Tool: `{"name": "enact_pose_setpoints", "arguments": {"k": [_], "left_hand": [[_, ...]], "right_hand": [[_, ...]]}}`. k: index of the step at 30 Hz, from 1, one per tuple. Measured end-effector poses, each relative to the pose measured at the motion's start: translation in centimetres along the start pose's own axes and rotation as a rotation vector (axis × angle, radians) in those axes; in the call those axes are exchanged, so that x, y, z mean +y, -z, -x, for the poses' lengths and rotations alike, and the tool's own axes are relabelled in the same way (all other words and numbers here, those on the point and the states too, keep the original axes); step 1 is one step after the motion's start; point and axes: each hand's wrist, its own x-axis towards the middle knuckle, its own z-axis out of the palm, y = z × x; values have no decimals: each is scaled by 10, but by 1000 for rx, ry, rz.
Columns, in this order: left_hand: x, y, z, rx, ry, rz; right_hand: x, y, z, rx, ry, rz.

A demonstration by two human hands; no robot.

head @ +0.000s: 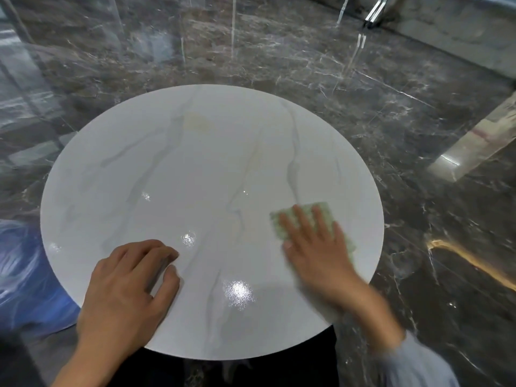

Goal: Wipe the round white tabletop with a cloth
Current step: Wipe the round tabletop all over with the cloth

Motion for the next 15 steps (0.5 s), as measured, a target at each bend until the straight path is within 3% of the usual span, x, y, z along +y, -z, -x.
{"name": "enact_pose_setpoints", "arguments": {"k": [3,6,8,15], "left_hand": [[0,0,0,-6,-12,-8],[2,1,0,-7,-5,-17],[4,2,0,-11,-5,-19],[5,3,0,-16,6,-9]], "right_hand": [[-68,-14,61,28,284,-75],[-68,-10,67,-48,330,-140],[-41,-2,47,-12,250,-113],[99,26,-76,-39,-315,-184]]}}
